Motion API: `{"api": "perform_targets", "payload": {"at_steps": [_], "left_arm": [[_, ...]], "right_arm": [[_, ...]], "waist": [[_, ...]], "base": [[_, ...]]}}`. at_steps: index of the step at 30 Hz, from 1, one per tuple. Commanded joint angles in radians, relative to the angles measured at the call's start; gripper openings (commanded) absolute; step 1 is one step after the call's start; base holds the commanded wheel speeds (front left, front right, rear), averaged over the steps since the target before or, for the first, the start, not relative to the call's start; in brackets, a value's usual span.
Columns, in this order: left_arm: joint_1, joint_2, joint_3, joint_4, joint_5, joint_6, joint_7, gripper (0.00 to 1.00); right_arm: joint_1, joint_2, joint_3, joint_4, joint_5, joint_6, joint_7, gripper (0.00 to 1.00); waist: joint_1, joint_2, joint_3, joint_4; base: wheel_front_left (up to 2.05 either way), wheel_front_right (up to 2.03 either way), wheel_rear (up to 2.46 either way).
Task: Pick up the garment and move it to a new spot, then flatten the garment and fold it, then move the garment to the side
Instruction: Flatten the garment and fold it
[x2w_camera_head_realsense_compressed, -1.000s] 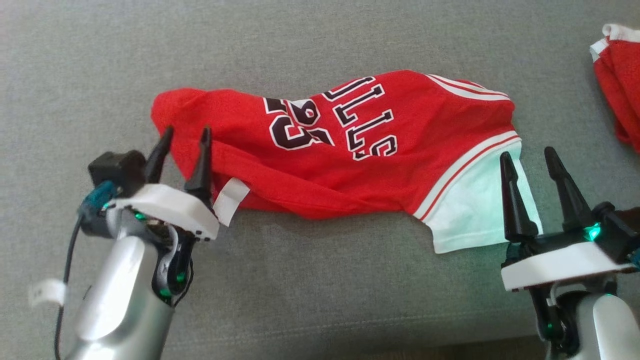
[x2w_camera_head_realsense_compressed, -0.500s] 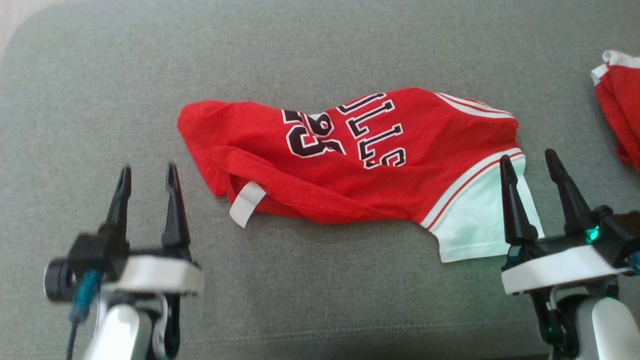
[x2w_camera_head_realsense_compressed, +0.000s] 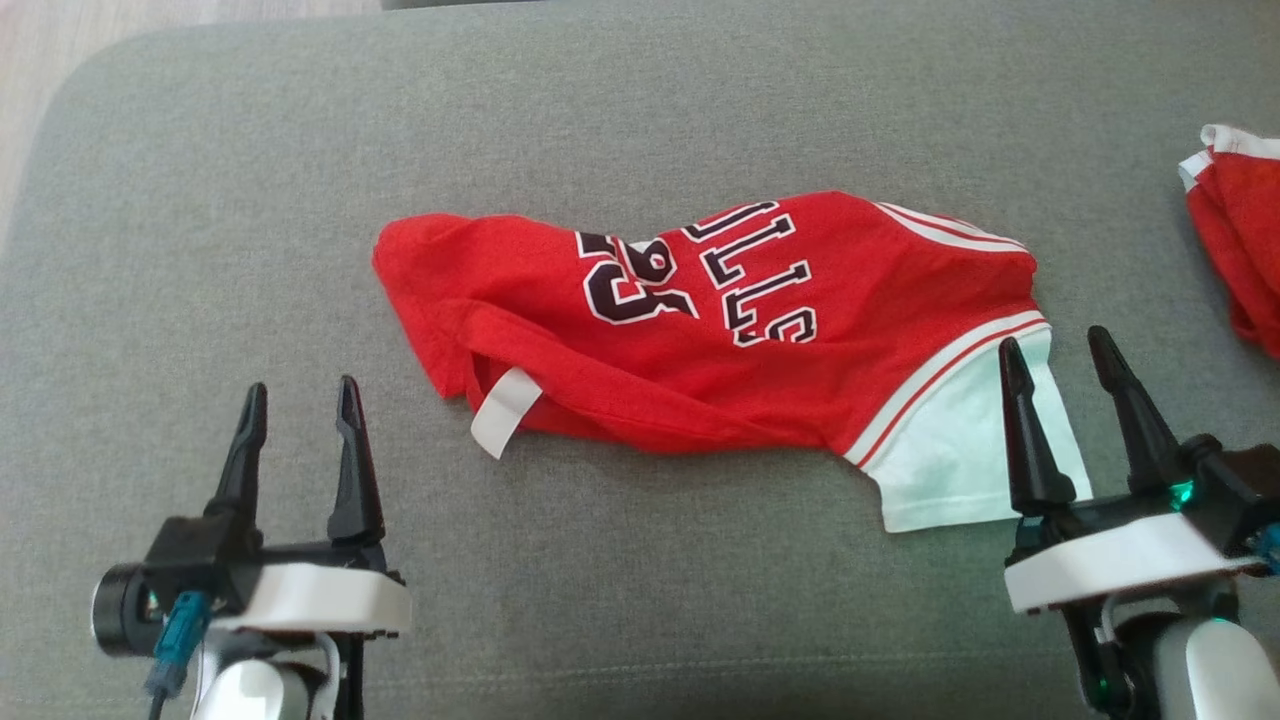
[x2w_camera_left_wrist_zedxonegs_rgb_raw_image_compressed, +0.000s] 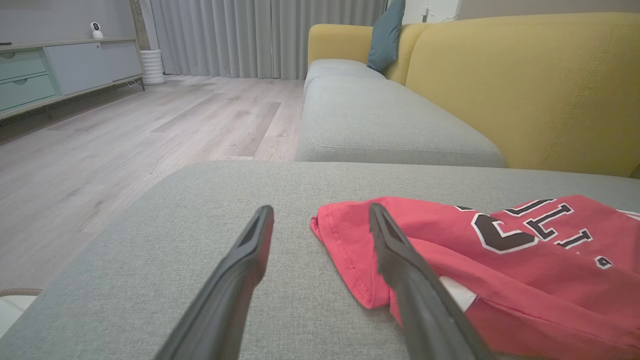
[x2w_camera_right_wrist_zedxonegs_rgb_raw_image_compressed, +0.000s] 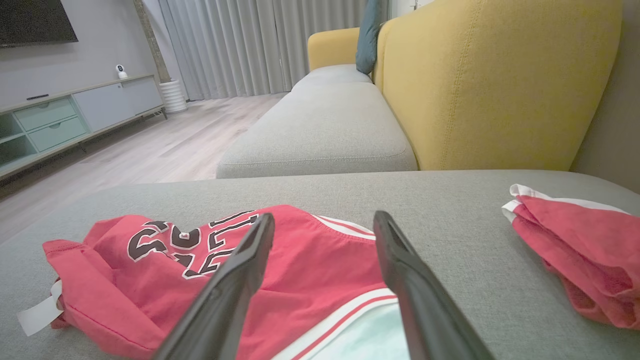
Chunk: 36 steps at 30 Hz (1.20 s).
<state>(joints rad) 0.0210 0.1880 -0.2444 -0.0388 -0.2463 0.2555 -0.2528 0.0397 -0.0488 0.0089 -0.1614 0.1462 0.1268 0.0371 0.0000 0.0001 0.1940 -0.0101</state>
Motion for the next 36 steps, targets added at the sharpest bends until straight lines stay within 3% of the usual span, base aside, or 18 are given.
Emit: {"api": "perform_targets", "payload": {"at_steps": [1,10,14,22,30,31,32,33,36], "left_arm": [[-0.016,0.016,0.036,-0.033,0.003,0.002,-0.009,1.00],[-0.030,0.021,0.024,-0.032,0.008,-0.005,-0.009,1.00],[-0.095,0.025,-0.022,0.002,0.008,-0.053,0.032,1.00],[-0.262,0.007,-0.094,0.203,-0.042,-0.157,0.202,1.00],[-0.312,0.002,-0.087,0.326,-0.075,-0.159,0.273,1.00],[-0.316,0.002,-0.087,0.336,-0.078,-0.161,0.273,0.82],[-0.319,0.002,-0.089,0.345,-0.082,-0.167,0.274,0.13],[-0.320,0.002,-0.090,0.350,-0.085,-0.171,0.271,0.00],[-0.311,0.004,-0.089,0.331,-0.088,-0.173,0.250,0.00]], "right_arm": [[-0.010,-0.010,0.019,-0.041,-0.008,0.004,0.004,1.00],[-0.011,-0.008,0.020,-0.045,-0.006,0.004,0.006,1.00],[-0.015,-0.007,0.018,-0.050,-0.005,0.004,0.008,1.00],[-0.037,-0.008,0.032,-0.045,0.002,0.004,0.009,1.00],[-0.043,-0.007,0.028,-0.036,0.008,0.004,0.002,1.00],[-0.044,-0.007,0.028,-0.036,0.008,0.004,0.001,1.00],[-0.045,-0.007,0.028,-0.036,0.008,0.004,0.000,1.00],[-0.045,-0.007,0.028,-0.035,0.008,0.004,0.000,1.00],[-0.044,-0.007,0.022,-0.035,0.007,0.004,-0.001,1.00]], "waist": [[0.0000,-0.0001,0.000,0.000],[0.0000,-0.0001,0.006,-0.001],[0.0000,-0.0001,0.023,0.002],[0.0000,-0.0001,0.057,-0.023],[0.0000,-0.0001,0.079,-0.042],[0.0000,-0.0001,0.081,-0.043],[0.0000,-0.0001,0.082,-0.044],[0.0000,-0.0001,0.082,-0.045],[0.0000,-0.0001,0.079,-0.044]], "base": [[0.00,0.00,0.00],[0.00,0.00,0.00],[0.00,0.00,0.00],[0.00,0.00,0.00],[0.00,0.00,0.00],[0.00,0.00,0.00],[0.00,0.00,0.00],[0.00,0.00,0.00],[0.00,0.00,0.00]]}}
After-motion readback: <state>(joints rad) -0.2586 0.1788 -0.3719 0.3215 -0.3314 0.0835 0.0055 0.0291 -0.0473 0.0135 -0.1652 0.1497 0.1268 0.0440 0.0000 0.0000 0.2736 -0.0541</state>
